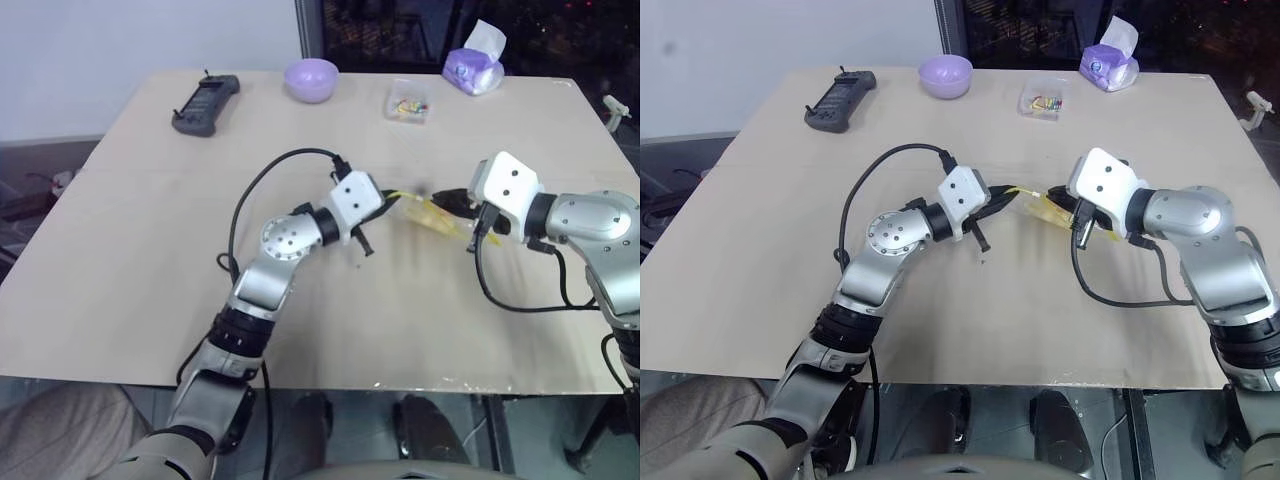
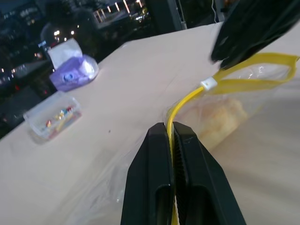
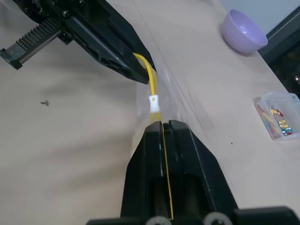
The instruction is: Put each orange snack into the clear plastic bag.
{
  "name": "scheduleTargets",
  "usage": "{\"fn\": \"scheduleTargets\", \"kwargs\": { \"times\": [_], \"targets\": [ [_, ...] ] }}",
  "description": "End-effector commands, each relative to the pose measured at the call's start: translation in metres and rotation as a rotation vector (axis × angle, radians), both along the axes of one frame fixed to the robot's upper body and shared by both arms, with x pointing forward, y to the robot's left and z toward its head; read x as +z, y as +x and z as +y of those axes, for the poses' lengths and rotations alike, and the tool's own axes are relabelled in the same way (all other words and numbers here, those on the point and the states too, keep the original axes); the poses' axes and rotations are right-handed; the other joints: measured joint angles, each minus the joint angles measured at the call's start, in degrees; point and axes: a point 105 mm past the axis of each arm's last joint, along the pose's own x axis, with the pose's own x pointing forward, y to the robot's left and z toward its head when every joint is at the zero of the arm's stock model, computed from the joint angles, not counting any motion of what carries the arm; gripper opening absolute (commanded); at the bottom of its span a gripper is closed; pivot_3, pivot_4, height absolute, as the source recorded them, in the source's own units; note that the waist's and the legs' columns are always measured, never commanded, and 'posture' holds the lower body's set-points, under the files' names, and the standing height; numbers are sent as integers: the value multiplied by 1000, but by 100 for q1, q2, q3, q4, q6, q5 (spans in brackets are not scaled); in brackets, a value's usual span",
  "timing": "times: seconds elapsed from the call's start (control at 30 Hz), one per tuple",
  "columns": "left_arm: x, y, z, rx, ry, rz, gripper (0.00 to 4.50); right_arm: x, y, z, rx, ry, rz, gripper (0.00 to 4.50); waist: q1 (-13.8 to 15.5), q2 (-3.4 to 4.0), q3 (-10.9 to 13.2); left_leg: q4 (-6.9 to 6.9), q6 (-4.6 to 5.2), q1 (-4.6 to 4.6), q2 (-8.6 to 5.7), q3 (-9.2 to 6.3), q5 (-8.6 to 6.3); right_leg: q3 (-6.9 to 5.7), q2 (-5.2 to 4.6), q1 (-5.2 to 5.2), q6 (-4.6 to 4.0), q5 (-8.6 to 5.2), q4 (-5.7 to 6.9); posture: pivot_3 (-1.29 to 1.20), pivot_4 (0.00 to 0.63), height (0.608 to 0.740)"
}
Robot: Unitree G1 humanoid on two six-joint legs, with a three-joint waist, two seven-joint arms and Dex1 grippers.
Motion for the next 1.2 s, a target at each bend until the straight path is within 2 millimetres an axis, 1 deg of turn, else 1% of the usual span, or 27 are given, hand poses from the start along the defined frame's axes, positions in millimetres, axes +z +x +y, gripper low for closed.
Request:
{"fn": "scheduleTargets", "kwargs": {
  "times": [0.03, 0.07, 0.1, 0.17, 0.27, 0.37, 0.5, 0.63, 0.93, 0.97, 1.03, 1.1, 1.13, 1.2],
  "targets": [
    [-1, 0, 8, -21, -75, 68, 0, 13, -6, 6, 2, 39, -63, 1549, -3, 0, 0, 0, 0, 0, 0, -1, 0, 0, 0, 0, 0, 0, 0, 0, 150, 740],
    [-4, 0, 9, -25, -76, 78, 0, 13, -6, 7, 1, 42, -65, 2125, -3, 0, 0, 0, 0, 1, 0, -1, 0, -1, 0, 0, 0, 0, 1, 0, 150, 740],
    [-6, 1, 10, -23, -92, 98, 0, 12, -6, 8, 2, 44, -66, 2535, -3, 0, 0, 0, 0, 1, 0, -1, 0, -1, 0, 0, 0, 0, 1, 0, 150, 740],
    [-14, 1, 13, -28, -136, 169, 0, 9, -9, 17, 27, 47, -59, 2535, -2, 0, 0, 0, 0, 1, 0, 0, 0, 0, 0, 0, 0, 0, 0, 0, 150, 740],
    [-22, -2, 12, -46, -136, 200, 0, 5, -8, 27, 34, 44, -74, 2535, -15, 0, 0, 0, -1, 1, 1, -2, 0, 0, 1, -1, 0, 0, 1, 0, 150, 740],
    [-21, -2, 11, -45, -145, 203, 0, -1, -4, 30, 26, 16, -91, 2535, 0, 0, 0, 0, -1, 1, 1, -2, 0, -2, 1, -1, 0, 0, 2, 0, 150, 740],
    [-18, -3, 9, -46, -150, 196, 0, -11, -4, 36, 47, -16, -88, 2535, 6, 0, 0, 0, -1, 1, -1, -2, 0, -2, 0, 0, 0, 0, 0, 0, 150, 740],
    [-17, -4, 9, -45, -160, 196, 0, -15, -2, 42, 59, -23, -89, 2535, -5, 0, 0, 0, -1, 1, 0, -3, 1, -2, 1, 0, 0, 0, 1, 0, 150, 740],
    [-18, -4, 11, -34, -164, 198, 0, -19, 10, 41, 22, -15, -107, 2535, -7, 0, 0, 0, -2, 2, 0, -3, 1, -2, 1, 0, 0, 0, 1, 0, 150, 740],
    [-18, -4, 11, -33, -164, 199, 0, -19, 10, 41, 19, -13, -104, 2305, -7, 0, 0, 0, -2, 2, 0, -3, 1, -2, 1, 0, 0, 0, 1, 0, 150, 740],
    [-18, -4, 11, -32, -165, 199, 0, -20, 10, 40, 17, -12, -99, 1707, -5, 0, 0, 0, -2, 2, 0, -3, 1, -1, 1, 0, 0, 0, 1, 0, 150, 740],
    [-18, -4, 11, -30, -165, 200, 0, -21, 9, 41, 18, -9, -90, 808, -5, 0, 0, 0, -2, 2, 0, -3, 1, -2, 1, 0, 0, 0, 1, 0, 150, 740],
    [-18, -4, 11, -30, -166, 201, 0, -22, 9, 41, 18, -8, -89, 130, -5, 0, 0, 0, -2, 2, 0, -3, 1, -2, 1, 0, 0, 0, 1, 0, 150, 740],
    [-18, -5, 11, -30, -166, 202, 0, -22, 8, 42, 18, -4, -88, 130, -5, 0, 0, 0, -2, 2, 0, -3, 1, -2, 1, 0, 0, 0, 1, 0, 150, 740]
  ]
}}
